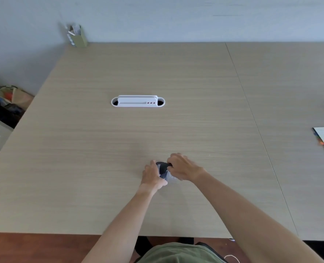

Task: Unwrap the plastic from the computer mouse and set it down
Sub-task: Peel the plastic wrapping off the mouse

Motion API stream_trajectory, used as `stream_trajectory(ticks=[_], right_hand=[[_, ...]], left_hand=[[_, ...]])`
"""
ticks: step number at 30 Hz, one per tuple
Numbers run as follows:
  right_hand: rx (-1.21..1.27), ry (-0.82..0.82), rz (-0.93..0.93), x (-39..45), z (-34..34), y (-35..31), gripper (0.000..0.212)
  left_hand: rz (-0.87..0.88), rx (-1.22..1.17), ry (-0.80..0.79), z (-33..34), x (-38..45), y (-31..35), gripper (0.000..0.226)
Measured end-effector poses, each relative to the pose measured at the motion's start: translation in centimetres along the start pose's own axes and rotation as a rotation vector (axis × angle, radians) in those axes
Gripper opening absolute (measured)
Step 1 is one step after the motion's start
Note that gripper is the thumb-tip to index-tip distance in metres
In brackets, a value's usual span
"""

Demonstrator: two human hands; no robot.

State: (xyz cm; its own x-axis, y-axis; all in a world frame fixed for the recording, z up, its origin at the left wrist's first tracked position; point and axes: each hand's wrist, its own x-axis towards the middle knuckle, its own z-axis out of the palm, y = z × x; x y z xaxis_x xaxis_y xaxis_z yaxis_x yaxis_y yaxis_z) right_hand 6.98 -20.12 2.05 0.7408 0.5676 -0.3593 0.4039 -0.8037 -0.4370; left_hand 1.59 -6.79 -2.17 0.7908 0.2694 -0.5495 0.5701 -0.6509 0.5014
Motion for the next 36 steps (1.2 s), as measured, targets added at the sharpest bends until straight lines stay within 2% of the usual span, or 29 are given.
stream_trajectory(ticks=[6, 10, 13, 16, 20, 24, 28, 33, 36], right_hand=[[-0.202, 0.075, 0.067, -0.5, -0.6, 2.7, 0.017], [-0.105, 0.047, 0.03, 0.1, -1.4, 1.7, 0.014], [-0.036, -0.025, -0.015, 1.0, -0.7, -0.2, 0.015], [-0.118, -0.046, -0.015, 0.9, 0.0, -0.3, 0.013], [-0.229, -0.012, 0.074, -0.4, -0.9, 2.7, 0.014], [-0.123, 0.046, 0.063, -0.2, -1.9, 2.9, 0.016], [-0.02, -0.051, 0.028, 0.8, -0.8, 0.6, 0.015], [-0.178, -0.025, 0.076, 0.0, -0.1, 2.3, 0.012], [-0.196, 0.005, 0.109, -0.2, -1.1, 4.0, 0.015]], left_hand=[[0.013, 0.02, 0.01, -0.7, -0.1, -0.4, 0.08], [0.009, 0.019, 0.049, -0.8, -0.4, -0.5, 0.062], [0.009, -0.019, 0.048, -0.8, -0.5, -0.6, 0.057], [0.014, -0.031, 0.03, -1.1, -0.5, -0.9, 0.058], [0.038, 0.012, 0.024, -1.4, -0.4, -1.3, 0.058], [0.088, 0.068, 0.016, -1.4, -0.3, -1.1, 0.05], [0.097, 0.074, -0.009, -1.5, -0.2, -0.5, 0.046], [0.129, 0.064, -0.025, -1.6, 0.0, -0.8, 0.037], [0.125, 0.043, -0.027, -1.5, 0.1, -1.0, 0.041]])
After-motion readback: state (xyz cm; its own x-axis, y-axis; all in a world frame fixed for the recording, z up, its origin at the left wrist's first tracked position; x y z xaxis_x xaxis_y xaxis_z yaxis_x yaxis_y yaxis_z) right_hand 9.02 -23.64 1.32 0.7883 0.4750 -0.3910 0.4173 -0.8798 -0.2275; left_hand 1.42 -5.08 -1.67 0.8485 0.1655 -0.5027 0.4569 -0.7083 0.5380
